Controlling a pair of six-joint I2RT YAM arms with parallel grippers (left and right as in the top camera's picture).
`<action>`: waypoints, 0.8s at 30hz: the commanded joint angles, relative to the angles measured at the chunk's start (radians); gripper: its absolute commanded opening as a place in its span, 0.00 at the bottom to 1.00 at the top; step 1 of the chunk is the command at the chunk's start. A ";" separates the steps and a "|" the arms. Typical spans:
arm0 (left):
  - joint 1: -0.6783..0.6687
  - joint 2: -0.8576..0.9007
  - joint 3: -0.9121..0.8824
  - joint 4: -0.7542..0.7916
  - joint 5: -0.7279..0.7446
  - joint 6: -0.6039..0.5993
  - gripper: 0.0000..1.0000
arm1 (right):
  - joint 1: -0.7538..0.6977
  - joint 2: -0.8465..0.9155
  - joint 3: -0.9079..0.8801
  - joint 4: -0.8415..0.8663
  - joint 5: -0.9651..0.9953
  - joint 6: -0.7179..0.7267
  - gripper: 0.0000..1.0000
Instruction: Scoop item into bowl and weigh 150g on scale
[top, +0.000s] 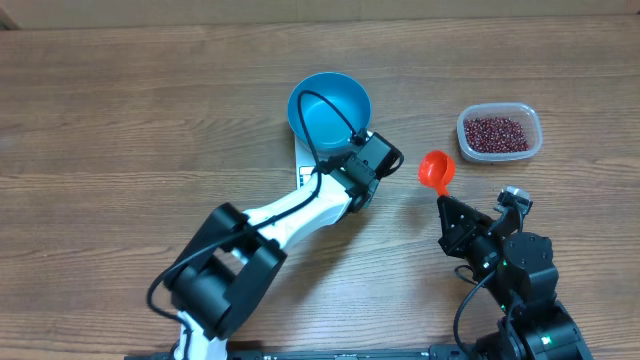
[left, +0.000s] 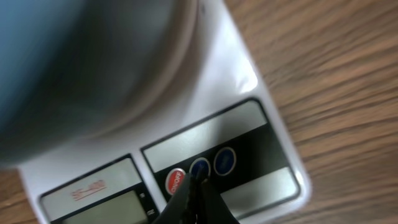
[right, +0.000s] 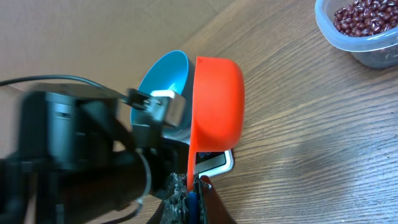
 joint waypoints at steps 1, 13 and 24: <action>0.002 0.055 0.007 0.002 -0.064 0.032 0.04 | -0.006 -0.009 0.016 0.004 0.010 -0.008 0.04; 0.002 0.058 0.007 0.008 -0.135 0.033 0.04 | -0.006 -0.009 0.016 0.003 0.025 -0.008 0.04; 0.002 0.058 0.007 0.025 -0.052 0.032 0.04 | -0.006 -0.009 0.016 0.003 0.025 -0.008 0.04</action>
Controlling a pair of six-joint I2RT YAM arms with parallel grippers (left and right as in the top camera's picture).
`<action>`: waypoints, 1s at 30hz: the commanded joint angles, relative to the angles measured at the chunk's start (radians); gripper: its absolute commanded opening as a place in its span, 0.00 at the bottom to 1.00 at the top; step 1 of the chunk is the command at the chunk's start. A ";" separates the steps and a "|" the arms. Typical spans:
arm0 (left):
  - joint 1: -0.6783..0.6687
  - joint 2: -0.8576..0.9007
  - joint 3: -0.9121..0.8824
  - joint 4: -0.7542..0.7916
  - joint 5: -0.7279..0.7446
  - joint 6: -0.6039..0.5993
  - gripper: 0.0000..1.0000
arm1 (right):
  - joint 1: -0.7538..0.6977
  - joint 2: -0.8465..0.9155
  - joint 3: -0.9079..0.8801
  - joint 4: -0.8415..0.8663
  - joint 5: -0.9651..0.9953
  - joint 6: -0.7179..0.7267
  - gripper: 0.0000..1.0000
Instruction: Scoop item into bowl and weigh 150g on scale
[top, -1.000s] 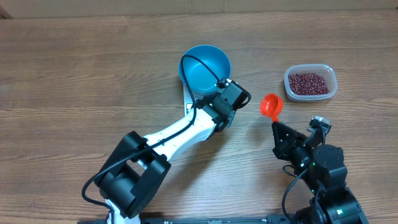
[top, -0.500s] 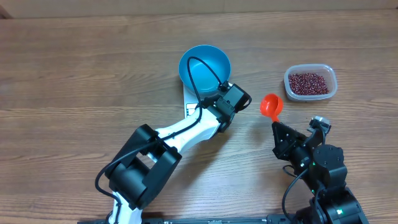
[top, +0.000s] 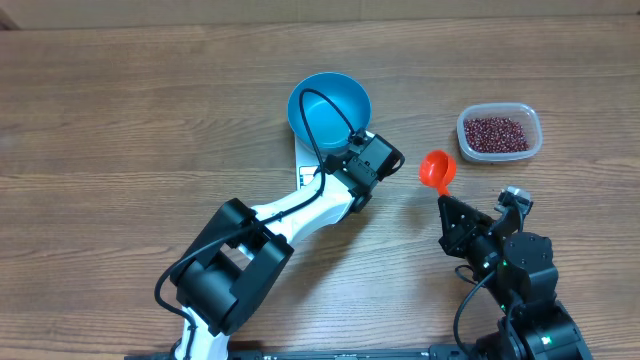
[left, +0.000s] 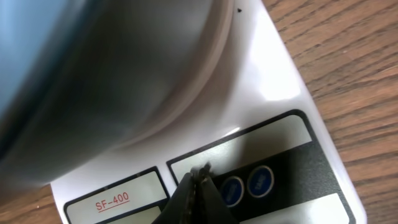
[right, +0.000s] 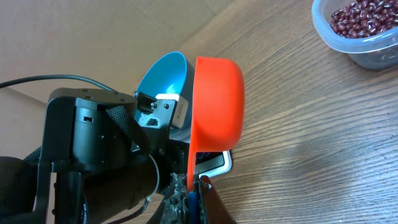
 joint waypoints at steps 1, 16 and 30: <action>0.003 0.023 0.003 0.000 0.054 0.014 0.04 | -0.006 -0.009 0.016 0.003 0.017 -0.008 0.04; 0.004 0.026 0.002 -0.039 0.065 0.003 0.04 | -0.006 -0.009 0.016 -0.014 0.018 -0.008 0.04; 0.004 0.026 -0.018 -0.039 0.068 -0.005 0.04 | -0.006 -0.009 0.016 -0.014 0.017 -0.008 0.04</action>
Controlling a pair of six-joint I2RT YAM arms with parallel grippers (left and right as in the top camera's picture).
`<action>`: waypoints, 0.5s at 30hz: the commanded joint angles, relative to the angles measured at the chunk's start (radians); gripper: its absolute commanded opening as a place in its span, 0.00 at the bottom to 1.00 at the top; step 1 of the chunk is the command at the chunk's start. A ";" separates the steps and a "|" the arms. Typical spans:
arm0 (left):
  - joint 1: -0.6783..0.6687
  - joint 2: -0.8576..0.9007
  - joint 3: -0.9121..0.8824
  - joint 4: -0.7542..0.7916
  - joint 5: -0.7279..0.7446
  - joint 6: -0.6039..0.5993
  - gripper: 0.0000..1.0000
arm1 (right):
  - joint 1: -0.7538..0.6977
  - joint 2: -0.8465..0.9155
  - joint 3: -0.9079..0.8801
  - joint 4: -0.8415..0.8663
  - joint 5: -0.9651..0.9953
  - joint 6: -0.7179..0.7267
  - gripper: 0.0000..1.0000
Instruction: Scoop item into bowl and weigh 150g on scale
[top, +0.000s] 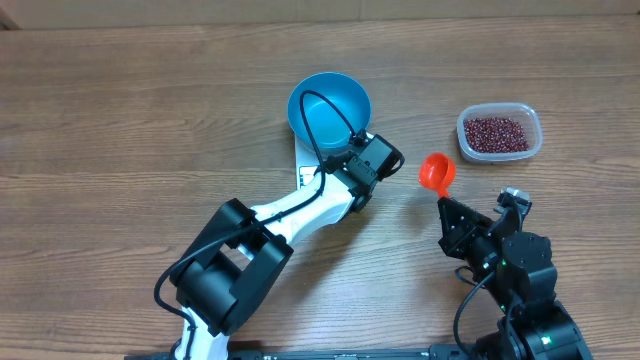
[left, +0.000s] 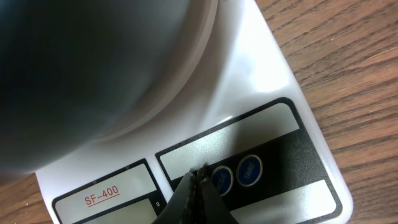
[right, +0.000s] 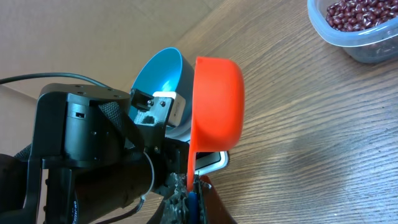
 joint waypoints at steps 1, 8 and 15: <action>0.004 0.026 -0.024 -0.012 0.035 -0.004 0.04 | -0.006 -0.009 0.016 0.005 0.017 -0.008 0.04; 0.004 0.026 -0.050 0.001 0.035 -0.031 0.04 | -0.006 -0.009 0.016 0.001 0.017 -0.008 0.04; 0.005 0.026 -0.081 0.035 0.034 -0.030 0.04 | -0.006 -0.009 0.016 -0.001 0.017 -0.008 0.04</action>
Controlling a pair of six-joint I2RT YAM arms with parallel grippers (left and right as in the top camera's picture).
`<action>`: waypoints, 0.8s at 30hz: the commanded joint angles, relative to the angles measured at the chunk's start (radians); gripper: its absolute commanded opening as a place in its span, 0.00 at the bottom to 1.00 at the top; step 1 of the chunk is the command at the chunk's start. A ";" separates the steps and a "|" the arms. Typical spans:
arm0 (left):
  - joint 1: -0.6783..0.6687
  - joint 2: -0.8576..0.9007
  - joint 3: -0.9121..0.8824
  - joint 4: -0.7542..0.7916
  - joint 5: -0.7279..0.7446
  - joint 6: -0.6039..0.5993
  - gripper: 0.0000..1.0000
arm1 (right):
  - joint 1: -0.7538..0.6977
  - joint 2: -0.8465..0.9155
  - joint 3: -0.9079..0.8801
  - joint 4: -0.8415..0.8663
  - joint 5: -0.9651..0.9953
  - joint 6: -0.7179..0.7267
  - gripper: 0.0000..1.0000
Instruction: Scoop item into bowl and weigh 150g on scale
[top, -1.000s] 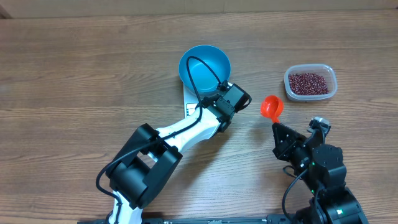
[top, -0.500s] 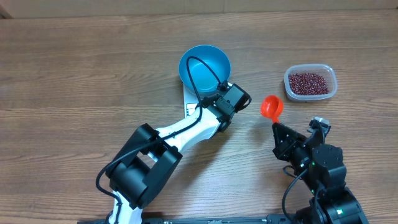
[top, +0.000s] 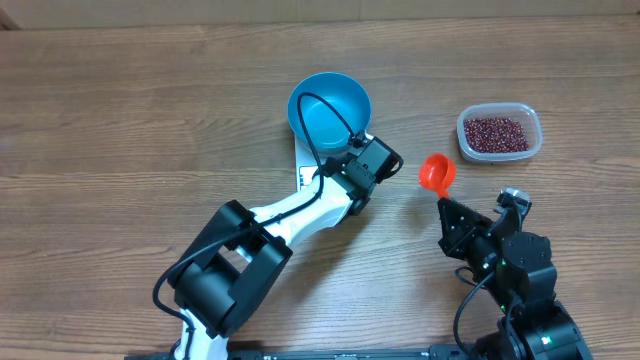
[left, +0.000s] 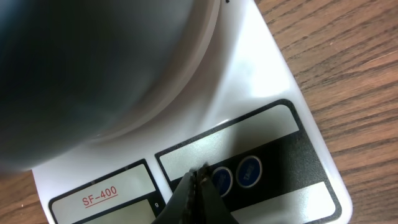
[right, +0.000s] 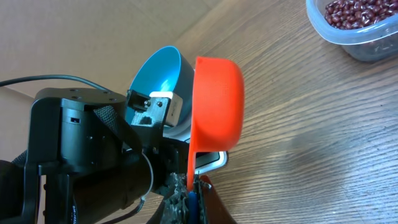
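Note:
An empty blue bowl (top: 330, 106) stands on the white scale (left: 261, 81). My left gripper (left: 200, 169) is shut with nothing in it, its tips just left of two blue buttons (left: 248, 171) on the scale's black panel. The scale's display, marked SF-400, shows at the lower left. My right gripper (right: 193, 180) is shut on the handle of an orange scoop (right: 217, 102), held upright and empty to the right of the scale; the same orange scoop (top: 437, 172) shows overhead.
A clear tub of red beans (top: 498, 133) sits at the right, beyond the scoop. The left arm (top: 290, 215) stretches across the wooden table (top: 120, 130) toward the scale.
Hardly anything moved. The left gripper stays shut at the scale's buttons, shifted very slightly. The right gripper still holds the scoop in the same place.
At first the left gripper's shut tips stood over the scale's red and blue buttons. Then they sat further up the panel, at the grey strip. After that they rested just left of the blue buttons, and remain there. The right gripper held the scoop still throughout.

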 joint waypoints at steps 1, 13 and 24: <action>0.005 0.036 -0.045 -0.015 0.039 -0.021 0.04 | -0.006 -0.009 0.016 0.006 0.017 -0.008 0.04; -0.032 -0.063 0.046 -0.210 0.062 -0.021 0.04 | -0.006 -0.009 0.016 0.002 0.018 -0.008 0.04; -0.047 -0.369 0.058 -0.297 0.147 -0.021 0.05 | -0.006 -0.008 0.016 0.002 0.156 -0.007 0.04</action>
